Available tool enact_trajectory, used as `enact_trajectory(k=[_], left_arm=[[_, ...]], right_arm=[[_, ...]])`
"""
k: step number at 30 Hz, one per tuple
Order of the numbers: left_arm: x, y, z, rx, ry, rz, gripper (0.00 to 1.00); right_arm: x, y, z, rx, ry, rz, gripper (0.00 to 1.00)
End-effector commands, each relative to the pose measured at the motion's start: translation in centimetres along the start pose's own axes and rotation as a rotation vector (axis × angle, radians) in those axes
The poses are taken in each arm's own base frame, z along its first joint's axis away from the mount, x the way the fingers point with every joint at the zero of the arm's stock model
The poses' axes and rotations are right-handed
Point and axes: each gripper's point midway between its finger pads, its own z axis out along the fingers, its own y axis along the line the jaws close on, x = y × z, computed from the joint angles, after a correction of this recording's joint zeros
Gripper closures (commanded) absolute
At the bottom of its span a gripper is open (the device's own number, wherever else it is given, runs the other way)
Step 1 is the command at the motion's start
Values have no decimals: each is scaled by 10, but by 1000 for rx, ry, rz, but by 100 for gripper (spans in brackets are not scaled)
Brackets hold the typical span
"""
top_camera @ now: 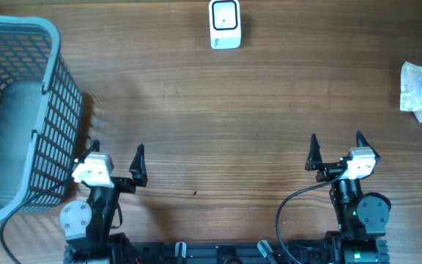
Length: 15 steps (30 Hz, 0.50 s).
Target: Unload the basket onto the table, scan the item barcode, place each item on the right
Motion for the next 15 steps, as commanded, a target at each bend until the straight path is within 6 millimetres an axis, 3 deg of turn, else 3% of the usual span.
enact_trajectory(k=[1, 10, 15], left_arm=[[19, 4, 8, 5, 3, 9, 0], [5, -3, 12, 38, -106, 73, 0], [19, 11, 15, -104, -53, 64, 0]], right_arm=[[-2, -3, 0, 17, -8, 15, 0], [-2, -3, 0, 17, -8, 15, 0], [-2, -3, 0, 16, -8, 15, 0]])
